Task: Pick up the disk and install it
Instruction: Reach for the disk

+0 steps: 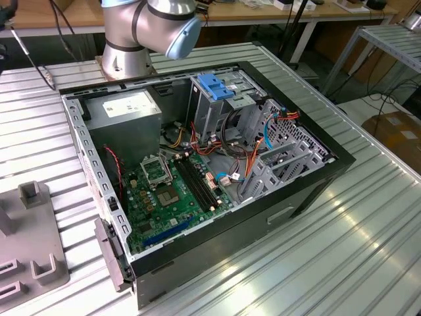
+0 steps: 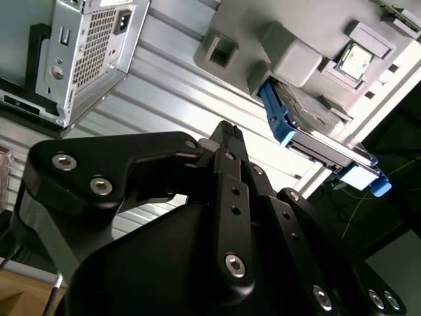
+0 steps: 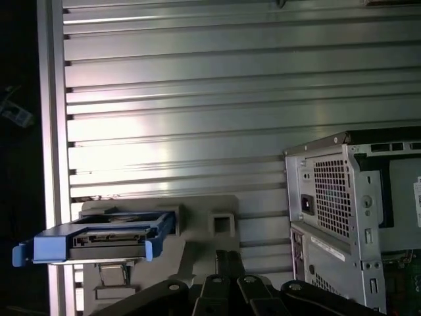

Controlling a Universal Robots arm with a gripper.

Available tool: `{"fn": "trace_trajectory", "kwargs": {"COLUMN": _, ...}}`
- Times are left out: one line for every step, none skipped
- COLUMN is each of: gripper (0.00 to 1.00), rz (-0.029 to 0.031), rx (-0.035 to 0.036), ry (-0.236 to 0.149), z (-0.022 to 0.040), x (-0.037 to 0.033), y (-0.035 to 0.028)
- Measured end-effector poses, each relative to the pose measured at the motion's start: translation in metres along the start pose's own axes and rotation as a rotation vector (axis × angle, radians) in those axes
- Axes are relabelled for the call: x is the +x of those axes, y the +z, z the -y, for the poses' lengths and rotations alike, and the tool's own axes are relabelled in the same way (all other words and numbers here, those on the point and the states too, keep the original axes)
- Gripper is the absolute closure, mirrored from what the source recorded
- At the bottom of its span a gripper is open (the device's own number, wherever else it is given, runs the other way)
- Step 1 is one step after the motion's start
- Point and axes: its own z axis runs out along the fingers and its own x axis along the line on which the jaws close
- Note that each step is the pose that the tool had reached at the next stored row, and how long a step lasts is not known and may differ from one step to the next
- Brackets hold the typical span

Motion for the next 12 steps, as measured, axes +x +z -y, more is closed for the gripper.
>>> {"fn": "trace_trajectory", "kwargs": {"gripper": 0.90, "rz": -0.0002, "rx": 0.0001, "ry": 0.000, "z": 0.0001, "x": 0.0050, "y": -0.0001}}
{"fn": "trace_trajectory", "kwargs": {"gripper": 0.90, "rz": -0.0001, "rx": 0.0001, "ry": 0.000, "z": 0.0002, "x": 0.0105, "y": -0.0001}}
{"fn": "trace_trajectory", "kwargs": {"gripper": 0.90, "rz": -0.0001, "rx": 0.0001, "ry": 0.000, "z": 0.0003, "x": 0.0151, "y": -0.0001}}
{"fn": "trace_trajectory", "kwargs": {"gripper": 0.90, "rz": -0.0002, "rx": 0.0001, "ry": 0.000, "z": 0.0004, "x": 0.0214, "y": 0.0000}}
{"fn": "trace_trajectory", "kwargs": {"gripper": 0.90, "rz": -0.0002, "rx": 0.0002, "ry": 0.000, "z": 0.0005, "x": 0.0259, "y": -0.0001}}
{"fn": "trace_trajectory", "kwargs": {"gripper": 0.90, "rz": -0.0001, "rx": 0.0001, "ry": 0.000, "z": 0.0008, "x": 0.0334, "y": -0.0001}}
{"fn": "trace_trajectory", "kwargs": {"gripper": 0.90, "rz": 0.0001, "rx": 0.0000, "ry": 0.000, "z": 0.0010, "x": 0.0386, "y": 0.0000}}
{"fn": "trace_trajectory", "kwargs": {"gripper": 0.90, "rz": -0.0002, "rx": 0.0001, "ry": 0.000, "z": 0.0012, "x": 0.0425, "y": -0.0002}}
{"fn": "trace_trajectory", "kwargs": {"gripper": 0.90, "rz": -0.0002, "rx": 0.0001, "ry": 0.000, "z": 0.0016, "x": 0.0514, "y": -0.0003}}
{"fn": "trace_trajectory", "kwargs": {"gripper": 0.90, "rz": 0.0000, "rx": 0.0000, "ry": 0.000, "z": 0.0018, "x": 0.0594, "y": -0.0003}}
{"fn": "trace_trajectory", "kwargs": {"gripper": 0.90, "rz": -0.0001, "rx": 0.0001, "ry": 0.000, "z": 0.0022, "x": 0.0671, "y": -0.0004}}
{"fn": "trace_trajectory", "kwargs": {"gripper": 0.90, "rz": 0.0001, "rx": 0.0000, "ry": 0.000, "z": 0.0024, "x": 0.0726, "y": -0.0003}}
